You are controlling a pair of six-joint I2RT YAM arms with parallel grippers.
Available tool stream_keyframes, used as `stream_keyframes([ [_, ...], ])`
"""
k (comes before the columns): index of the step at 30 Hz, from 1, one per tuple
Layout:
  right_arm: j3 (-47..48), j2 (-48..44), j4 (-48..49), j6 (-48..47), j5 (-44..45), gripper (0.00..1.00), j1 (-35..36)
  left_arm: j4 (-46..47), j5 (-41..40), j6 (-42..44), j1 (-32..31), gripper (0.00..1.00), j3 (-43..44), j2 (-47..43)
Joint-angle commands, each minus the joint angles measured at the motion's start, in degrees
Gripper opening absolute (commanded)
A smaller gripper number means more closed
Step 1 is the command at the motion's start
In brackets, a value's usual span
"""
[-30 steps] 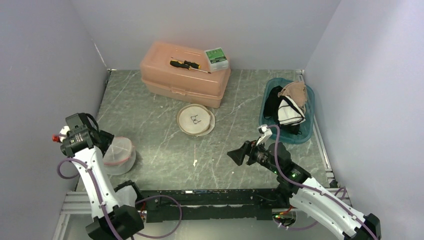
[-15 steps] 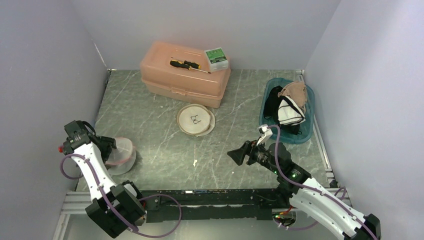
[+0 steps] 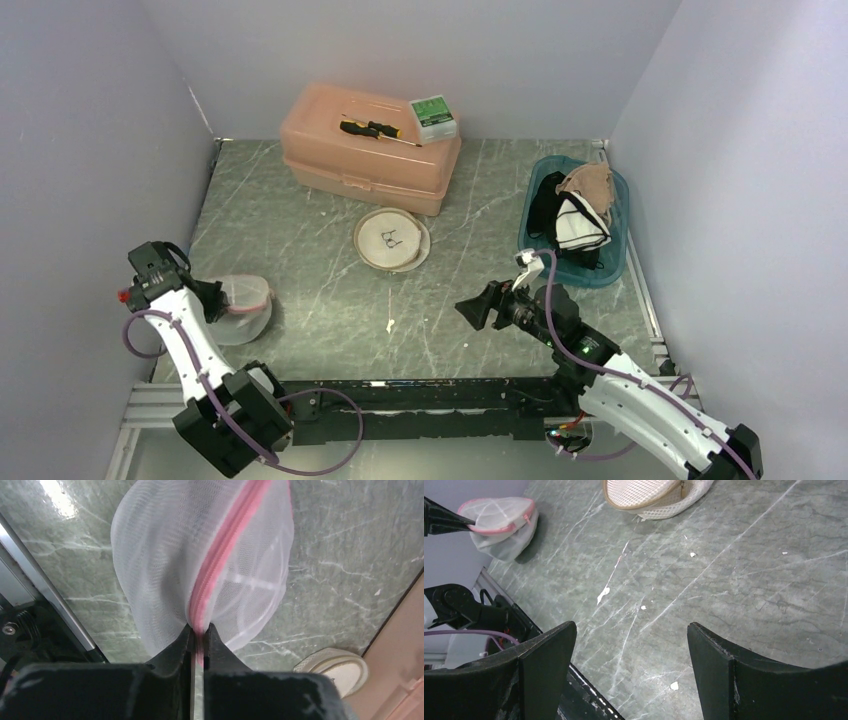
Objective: Unzip the laundry bag and remove the bra
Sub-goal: Pick up the laundry bag at the center of the board.
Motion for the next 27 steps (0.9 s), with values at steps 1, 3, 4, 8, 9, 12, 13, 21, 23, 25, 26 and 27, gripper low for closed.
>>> stream_keyframes([
  [1,2.2,-1.1,0.2,-1.0,1.8,0.85,0.1,0.7,1.9,1.5,0.3,0.03,0.5,-2.6],
  [3,2.3,-1.4,-0.1,-1.1,2.1,0.85,0.1,0.0,2.3,2.1,-0.5,0.03,1.7,-4.6],
  [4,2.4,-1.5,-0.3,-1.2,2.3,0.85,0.1,0.0,3.2,2.3,-1.1,0.03,2.3,-6.2],
  [8,2.0,-1.1,-0.3,-2.2,3.5,0.85,0.1,5.1,12.7,1.3,-4.2,0.03,3.4,-13.8],
  [9,2.1,-0.8,-0.3,-2.4,4.0,0.85,0.1,6.9,15.8,0.9,-5.0,0.03,3.6,-15.2],
  [12,2.7,0.7,0.2,-2.6,4.3,0.85,0.1,13.6,23.6,0.3,-7.4,0.03,2.9,-17.9],
  [13,3.0,1.1,0.3,-2.6,5.2,0.85,0.1,14.6,24.8,0.3,-8.5,0.03,2.8,-18.5],
  [21,6.7,1.2,0.0,-3.6,8.8,0.85,0.1,21.8,37.6,-1.4,-14.0,0.03,12.2,-17.2],
  [23,7.7,1.1,0.3,-3.6,8.8,0.85,0.0,23.4,40.2,-2.7,-14.9,0.03,15.0,-16.5],
  [25,8.8,0.9,0.8,-3.4,8.4,0.85,0.0,25.9,43.1,-5.1,-15.7,0.03,16.6,-15.7],
  [26,9.2,0.7,0.9,-3.1,8.1,0.85,0.1,27.7,44.8,-6.5,-16.1,0.03,17.0,-15.2],
  [27,9.7,0.5,1.1,-2.9,7.8,0.85,0.0,29.5,46.1,-7.9,-16.4,0.03,17.2,-14.9],
])
